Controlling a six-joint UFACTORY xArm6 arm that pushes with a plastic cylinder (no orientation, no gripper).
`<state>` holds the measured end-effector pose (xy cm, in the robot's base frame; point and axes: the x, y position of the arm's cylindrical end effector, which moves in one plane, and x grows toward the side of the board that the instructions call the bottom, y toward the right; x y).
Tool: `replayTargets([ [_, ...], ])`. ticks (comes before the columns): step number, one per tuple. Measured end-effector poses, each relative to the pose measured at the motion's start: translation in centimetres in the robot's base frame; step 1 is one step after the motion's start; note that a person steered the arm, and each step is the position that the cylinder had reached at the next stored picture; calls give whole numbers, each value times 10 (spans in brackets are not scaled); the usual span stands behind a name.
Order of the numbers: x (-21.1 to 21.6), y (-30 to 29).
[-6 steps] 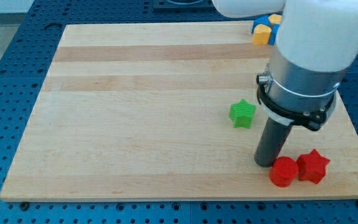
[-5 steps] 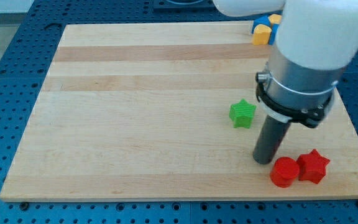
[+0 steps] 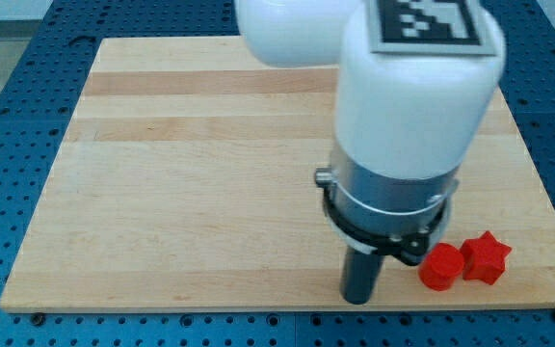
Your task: Move the red circle right a bit
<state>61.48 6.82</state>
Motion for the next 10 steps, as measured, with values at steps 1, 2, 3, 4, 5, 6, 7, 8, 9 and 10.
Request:
replayTargets([
  [1,0,15],
  [2,0,24],
  [3,0,31],
  [4,-3,35],
  [5,-10,38],
  [6,-13,51],
  [7,-13,56],
  [8,-16,58],
  [9,-45,50],
  [10,-72,69],
])
